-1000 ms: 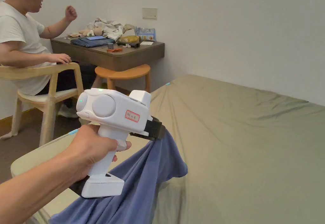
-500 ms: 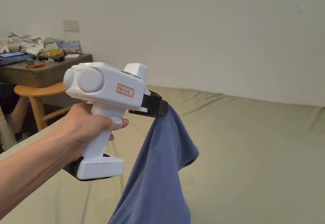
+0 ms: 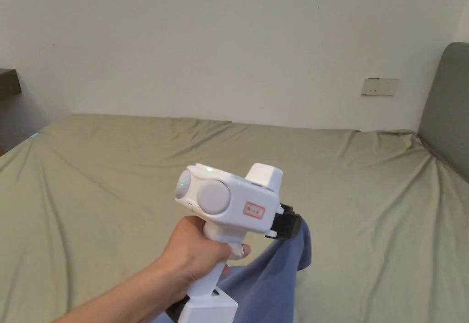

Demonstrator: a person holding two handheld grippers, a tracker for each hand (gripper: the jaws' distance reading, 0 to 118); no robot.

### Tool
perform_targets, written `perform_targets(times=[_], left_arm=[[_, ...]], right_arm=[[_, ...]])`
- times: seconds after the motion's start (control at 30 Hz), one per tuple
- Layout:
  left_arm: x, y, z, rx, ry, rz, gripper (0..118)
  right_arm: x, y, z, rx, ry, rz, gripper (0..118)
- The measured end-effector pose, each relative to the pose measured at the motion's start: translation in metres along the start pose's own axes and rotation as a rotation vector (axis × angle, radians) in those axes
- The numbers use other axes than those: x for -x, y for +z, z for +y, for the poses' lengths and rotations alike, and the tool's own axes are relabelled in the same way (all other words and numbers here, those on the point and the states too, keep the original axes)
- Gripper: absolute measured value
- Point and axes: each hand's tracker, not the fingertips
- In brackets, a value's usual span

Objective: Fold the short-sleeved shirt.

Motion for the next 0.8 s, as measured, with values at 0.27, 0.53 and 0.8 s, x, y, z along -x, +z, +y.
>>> perform_targets(times=[0.27, 0.53, 0.8], left_arm=[[-0.012, -0.153, -0.14, 0.24, 0.131, 0.003, 6], [0.005, -0.142, -0.166, 0.163, 0.372, -0.063, 103], [-0.001, 0.105, -0.169, -0.343, 0.446, -0.115, 106]], right_arm=[[-0.031, -0.01, -0.021, 0.1, -0.008, -0.07, 0], [-0.031, -0.016, -0.022, 0.113, 0.002, -0.072, 0], [-0.017, -0.008, -0.023, 0.094, 0.014, -0.035, 0]])
